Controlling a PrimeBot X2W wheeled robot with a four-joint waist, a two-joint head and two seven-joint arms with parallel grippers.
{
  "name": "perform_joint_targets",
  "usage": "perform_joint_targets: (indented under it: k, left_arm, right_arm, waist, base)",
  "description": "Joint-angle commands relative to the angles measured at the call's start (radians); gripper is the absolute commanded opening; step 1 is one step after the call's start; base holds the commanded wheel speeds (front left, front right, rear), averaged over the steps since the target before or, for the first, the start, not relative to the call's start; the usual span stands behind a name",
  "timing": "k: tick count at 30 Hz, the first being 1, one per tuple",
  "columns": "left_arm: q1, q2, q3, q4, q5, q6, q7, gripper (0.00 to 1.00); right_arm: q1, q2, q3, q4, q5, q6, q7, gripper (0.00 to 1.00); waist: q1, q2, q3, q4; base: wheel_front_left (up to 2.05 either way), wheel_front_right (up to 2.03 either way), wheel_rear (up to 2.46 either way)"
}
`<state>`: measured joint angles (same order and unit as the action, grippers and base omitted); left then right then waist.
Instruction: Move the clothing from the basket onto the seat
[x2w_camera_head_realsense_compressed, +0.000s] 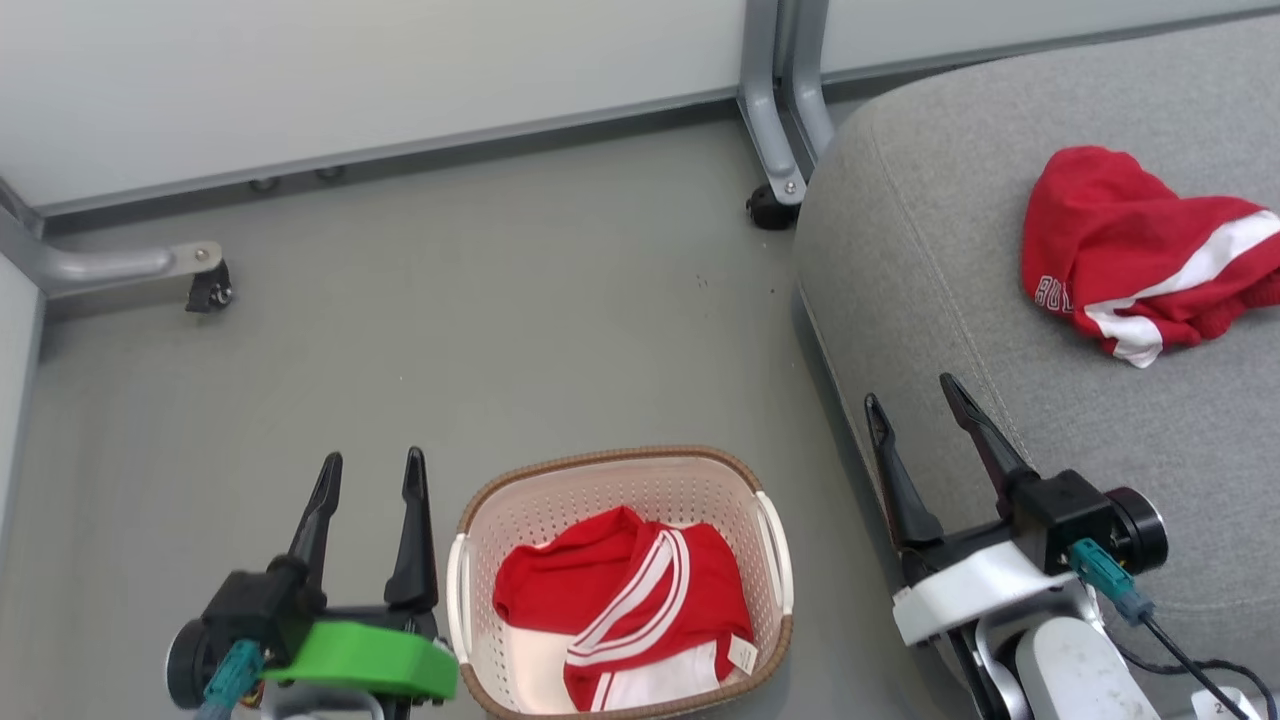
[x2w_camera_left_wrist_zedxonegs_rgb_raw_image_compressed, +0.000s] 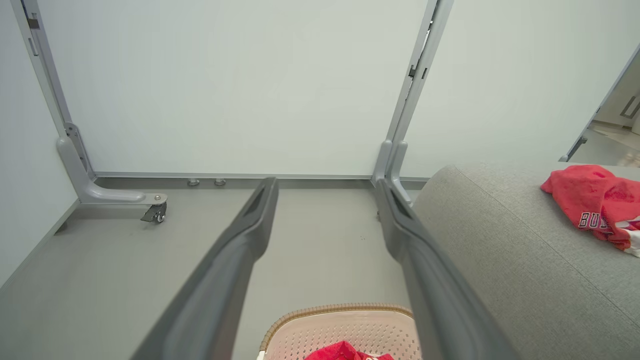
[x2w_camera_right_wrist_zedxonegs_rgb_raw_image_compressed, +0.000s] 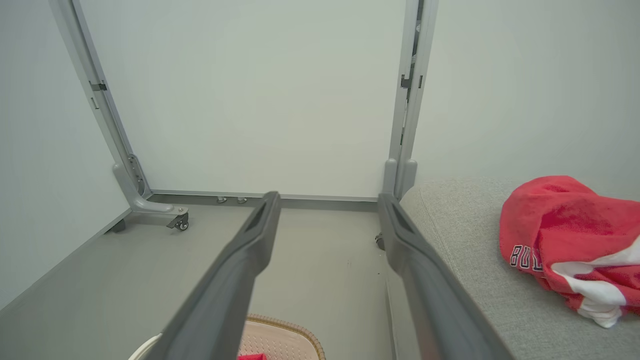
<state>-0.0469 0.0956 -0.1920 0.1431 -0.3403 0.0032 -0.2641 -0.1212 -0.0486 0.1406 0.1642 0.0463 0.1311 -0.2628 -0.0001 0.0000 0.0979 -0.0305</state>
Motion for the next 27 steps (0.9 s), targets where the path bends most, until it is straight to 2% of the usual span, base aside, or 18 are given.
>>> perform_joint_targets:
  k: [1,7,11,17,27]
  left_arm:
    - [0.045,-0.010,0.027,-0.019,0.027,-0.015,0.000,1.00]
    - [0.170,-0.038,0.126,-0.111,0.128,-0.081,0.000,1.00]
    - [0.232,-0.043,0.176,-0.116,0.141,-0.099,0.000,1.00]
    - [0.294,-0.044,0.193,-0.102,0.140,-0.097,0.000,1.00]
    - [0.305,-0.045,0.173,-0.093,0.140,-0.085,0.000,1.00]
  right_arm:
    - [0.032,-0.003,-0.013,-0.017,-0.005,-0.001,-0.003,1.00]
    - [0.133,-0.003,-0.048,-0.080,0.037,-0.001,-0.003,1.00]
    - [0.199,-0.003,-0.037,-0.089,0.049,-0.001,-0.003,1.00]
    - [0.246,-0.003,-0.013,-0.071,0.049,-0.001,-0.003,1.00]
    - [0.244,-0.003,0.005,-0.064,0.035,-0.001,-0.003,1.00]
  waist:
    - [0.0001,0.0000,-0.085,0.043]
    - [0.0001,0.0000,-0.117,0.034]
    - [0.0001,0.0000,-0.135,0.022]
    - [0.0001,0.0000,-0.148,0.005]
    - [0.0001,0.0000,-0.165,0.005]
  base:
    - [0.00,0.00,0.00]
    - [0.00,0.00,0.00]
    - [0.00,0.00,0.00]
    - [0.00,0.00,0.00]
    - [0.00,0.00,0.00]
